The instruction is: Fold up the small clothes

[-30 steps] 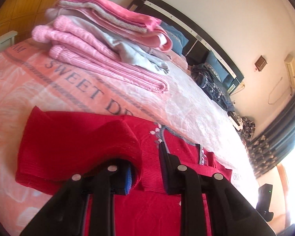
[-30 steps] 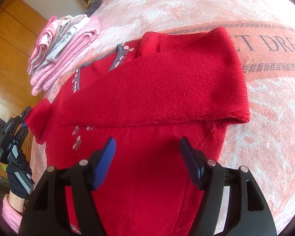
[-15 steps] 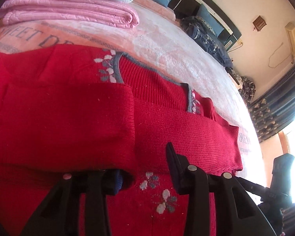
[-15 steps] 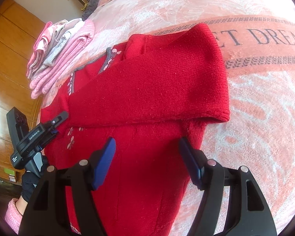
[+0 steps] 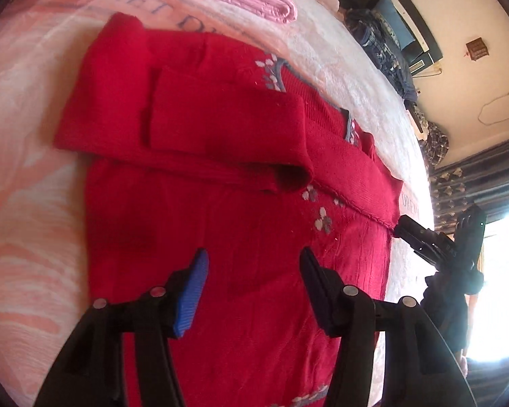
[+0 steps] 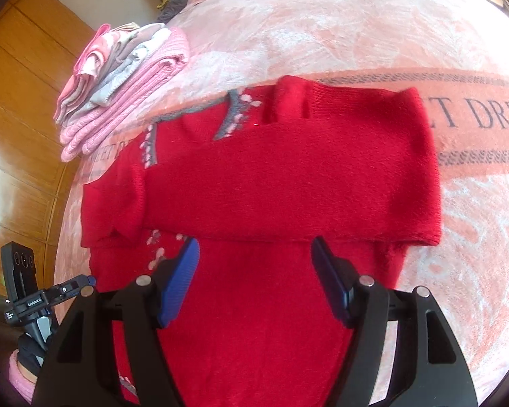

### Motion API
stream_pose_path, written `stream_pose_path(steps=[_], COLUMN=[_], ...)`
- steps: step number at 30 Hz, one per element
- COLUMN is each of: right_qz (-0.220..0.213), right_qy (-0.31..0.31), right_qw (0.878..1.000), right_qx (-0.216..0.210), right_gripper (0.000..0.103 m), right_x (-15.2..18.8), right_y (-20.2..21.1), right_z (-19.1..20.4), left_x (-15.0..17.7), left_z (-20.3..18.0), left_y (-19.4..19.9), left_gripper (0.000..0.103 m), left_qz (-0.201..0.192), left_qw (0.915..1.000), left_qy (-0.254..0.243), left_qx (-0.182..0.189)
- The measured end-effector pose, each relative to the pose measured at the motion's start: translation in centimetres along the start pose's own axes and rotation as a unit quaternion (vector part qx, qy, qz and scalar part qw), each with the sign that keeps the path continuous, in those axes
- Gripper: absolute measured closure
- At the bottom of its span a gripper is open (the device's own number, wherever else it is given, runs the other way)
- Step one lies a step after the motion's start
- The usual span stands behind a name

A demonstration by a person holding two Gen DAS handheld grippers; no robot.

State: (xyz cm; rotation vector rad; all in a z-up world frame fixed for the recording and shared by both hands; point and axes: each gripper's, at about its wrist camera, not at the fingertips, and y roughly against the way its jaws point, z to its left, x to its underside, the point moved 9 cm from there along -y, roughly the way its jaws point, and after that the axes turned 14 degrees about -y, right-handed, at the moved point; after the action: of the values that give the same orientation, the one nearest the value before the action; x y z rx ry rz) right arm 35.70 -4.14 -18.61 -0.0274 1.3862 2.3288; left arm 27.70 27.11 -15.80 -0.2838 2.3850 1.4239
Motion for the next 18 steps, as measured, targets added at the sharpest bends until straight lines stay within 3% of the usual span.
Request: stream_pose_path(steps=[3, 6, 8, 12, 18], right_qz=[0.015, 0.033, 0.044, 0.080, 0.114], right_qy=[0.037, 0.091, 0.122, 0.138, 0.150], right_qw=[0.999, 0.995, 0.990, 0.986, 0.981], right_qx=[-0.029, -0.040, -0.048, -0.057, -0.039], right_gripper=[0.034, 0.034, 0.035, 0.039, 0.044], right_x=[0.8, 2.1, 3.1, 4.8, 6.8], right_y=[-0.8, -2.2, -3.3, -6.9, -11.9], right_z=[5.7, 11.8, 15.4, 19.9, 22.7], left_x=[-2.7, -5.9, -7.1, -7.3, -6.5], left_z=[4.1, 7.8, 9.5, 13.3, 14.1], left_y=[3.0, 4.3, 3.5, 0.7, -0.5], left_gripper=[0.047, 0.046, 0.046, 0.046, 0.043], left_qz=[-0.065, -0.099, -0.093, -0.040, -0.032], left_qw=[0.9967, 0.9878, 0.9830, 0.9717, 0.9697], left_qy=[0.003, -0.010, -0.019, -0.027, -0.054], left_qx=[-0.048, -0.120, -0.157, -0.231, -0.236])
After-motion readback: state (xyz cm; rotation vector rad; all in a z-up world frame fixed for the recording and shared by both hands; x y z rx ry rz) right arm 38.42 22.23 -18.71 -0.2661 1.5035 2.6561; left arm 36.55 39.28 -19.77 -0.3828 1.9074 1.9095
